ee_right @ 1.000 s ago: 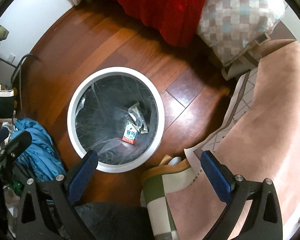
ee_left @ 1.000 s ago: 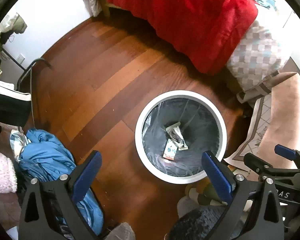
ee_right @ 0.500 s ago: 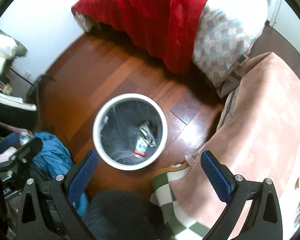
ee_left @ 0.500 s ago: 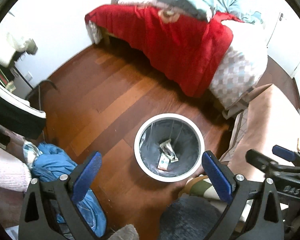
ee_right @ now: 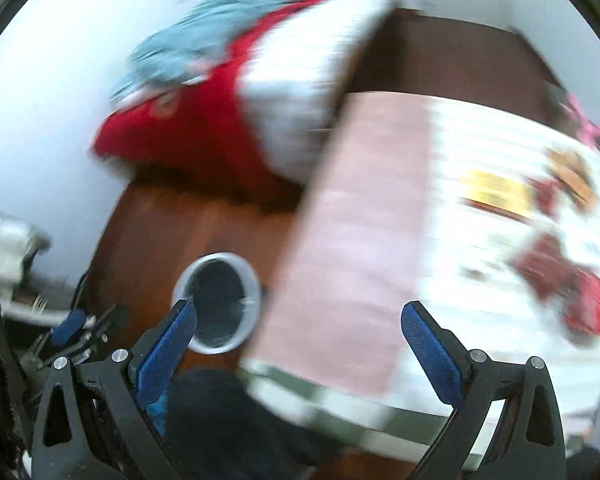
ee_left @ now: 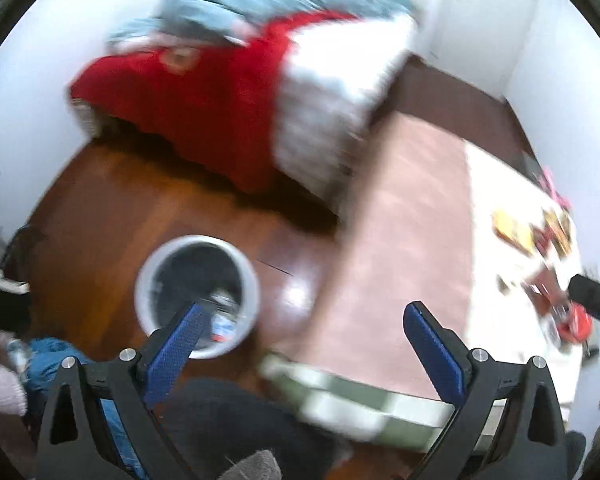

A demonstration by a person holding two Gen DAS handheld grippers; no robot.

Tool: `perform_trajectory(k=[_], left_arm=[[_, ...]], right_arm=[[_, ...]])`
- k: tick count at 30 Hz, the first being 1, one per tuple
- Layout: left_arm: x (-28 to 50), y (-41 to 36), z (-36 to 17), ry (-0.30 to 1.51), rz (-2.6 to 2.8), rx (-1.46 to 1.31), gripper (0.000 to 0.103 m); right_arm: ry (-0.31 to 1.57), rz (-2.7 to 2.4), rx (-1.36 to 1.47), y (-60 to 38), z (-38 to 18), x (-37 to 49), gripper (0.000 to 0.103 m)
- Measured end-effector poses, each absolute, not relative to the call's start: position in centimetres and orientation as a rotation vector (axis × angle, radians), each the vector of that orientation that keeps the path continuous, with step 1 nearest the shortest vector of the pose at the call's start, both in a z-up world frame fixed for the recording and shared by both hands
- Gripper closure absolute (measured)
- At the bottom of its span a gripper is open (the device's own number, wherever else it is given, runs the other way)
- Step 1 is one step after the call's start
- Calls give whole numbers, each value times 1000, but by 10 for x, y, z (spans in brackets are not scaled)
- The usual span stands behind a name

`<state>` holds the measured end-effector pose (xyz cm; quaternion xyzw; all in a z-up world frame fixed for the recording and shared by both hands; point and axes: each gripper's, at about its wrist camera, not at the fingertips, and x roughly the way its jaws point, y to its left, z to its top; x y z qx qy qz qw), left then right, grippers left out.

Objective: Collect trash
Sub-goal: 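Move both tools back toward the table, then grasp the red Coca-Cola can with the right tool while the left tool grasps the clear plastic tray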

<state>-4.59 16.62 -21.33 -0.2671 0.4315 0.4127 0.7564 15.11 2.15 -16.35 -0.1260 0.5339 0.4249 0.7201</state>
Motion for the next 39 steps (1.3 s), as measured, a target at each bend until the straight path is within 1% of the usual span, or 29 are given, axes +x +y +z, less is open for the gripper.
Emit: perform_trajectory(k=[5,9,10,14,17,23,25,27,31,34,37,39], left_arm=[[63,114,-254,1039,733,-517,1],[130,86,-276,1113,695,-405,1],[138,83,-281,1123,694,-390,1],[159,65,-302,1159,701,-340,1],[166,57,-315,1185,695,-353,1],[168,50,-321,1195,688,-349,1],[169,49,-319,1193,675,-331,1],[170,47,-315,1189,662,-321,1],[174,43,-307,1181,608,-299,1],[178,37,-301,1176,529,-286,1],[188,24,-293,1176,397,-291,1],[202,10,-294,1204,266,-291,1]], right_arm=[[1224,608,-269,-75,-196,256,0],[1238,552,-336,-110,-212,304,0],[1242,572,-392,-110,-216,314,0],[1190,661,-774,-95,-238,325,0],[1167,714,-977,-82,-258,328,0],[1175,792,-1099,-70,-286,340,0],[1205,796,-1072,-68,-291,344,2],[1245,799,-965,-73,-287,353,2],[1392,778,-705,-92,-280,372,7],[1453,703,-616,-113,-278,378,10],[1520,646,-455,-142,-276,381,11],[1527,599,-382,-164,-274,379,12]])
